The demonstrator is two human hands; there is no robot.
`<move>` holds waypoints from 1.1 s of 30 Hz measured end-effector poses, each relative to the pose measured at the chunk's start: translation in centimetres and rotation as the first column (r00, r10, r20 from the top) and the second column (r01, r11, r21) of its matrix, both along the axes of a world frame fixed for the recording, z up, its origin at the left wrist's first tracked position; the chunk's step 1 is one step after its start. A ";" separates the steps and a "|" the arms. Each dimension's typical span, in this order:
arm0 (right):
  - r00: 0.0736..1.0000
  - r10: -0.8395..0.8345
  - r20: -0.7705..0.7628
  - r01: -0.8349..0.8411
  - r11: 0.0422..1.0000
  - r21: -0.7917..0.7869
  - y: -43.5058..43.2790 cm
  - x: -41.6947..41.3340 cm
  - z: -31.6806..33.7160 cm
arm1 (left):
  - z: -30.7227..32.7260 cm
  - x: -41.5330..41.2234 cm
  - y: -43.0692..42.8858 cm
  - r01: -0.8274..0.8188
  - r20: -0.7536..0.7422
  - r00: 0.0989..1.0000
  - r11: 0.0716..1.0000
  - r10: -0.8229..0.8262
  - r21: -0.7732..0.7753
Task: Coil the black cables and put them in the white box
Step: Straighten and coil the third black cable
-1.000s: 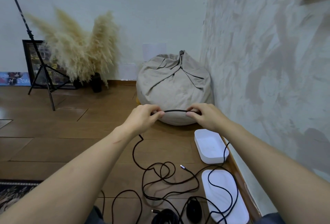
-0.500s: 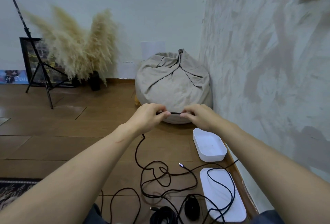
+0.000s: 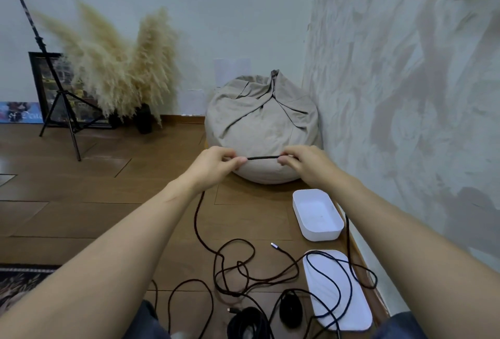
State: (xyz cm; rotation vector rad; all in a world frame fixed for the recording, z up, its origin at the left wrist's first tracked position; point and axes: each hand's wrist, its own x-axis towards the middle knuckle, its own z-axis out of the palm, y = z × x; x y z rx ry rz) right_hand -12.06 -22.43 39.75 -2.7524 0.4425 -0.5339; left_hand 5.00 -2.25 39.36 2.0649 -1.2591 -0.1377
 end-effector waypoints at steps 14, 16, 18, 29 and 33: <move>0.994 -0.108 -0.022 0.107 0.994 -0.025 -1.9 -1.2 -0.5 | -1.0 1.0 1.1 -0.056 -0.029 0.998 0.998 0.057 0.023; 0.991 -0.114 -0.066 0.114 0.993 -0.008 -2.3 -1.8 -0.8 | -1.1 1.2 1.2 -0.067 -0.014 0.998 0.998 0.068 0.015; 0.997 -0.038 -0.066 0.041 0.999 0.036 -1.3 -1.3 -0.7 | -1.0 0.6 0.5 -0.030 0.013 0.999 0.999 0.030 0.024; 0.993 -0.039 -0.108 0.042 0.999 0.027 -1.2 -1.0 -1.3 | -1.0 1.0 0.3 -0.057 0.075 0.995 0.998 0.058 -0.019; 0.997 0.002 -0.078 0.002 0.999 0.054 -0.2 -0.1 -1.1 | -0.4 0.1 -0.7 -0.005 0.083 0.997 0.998 0.010 -0.062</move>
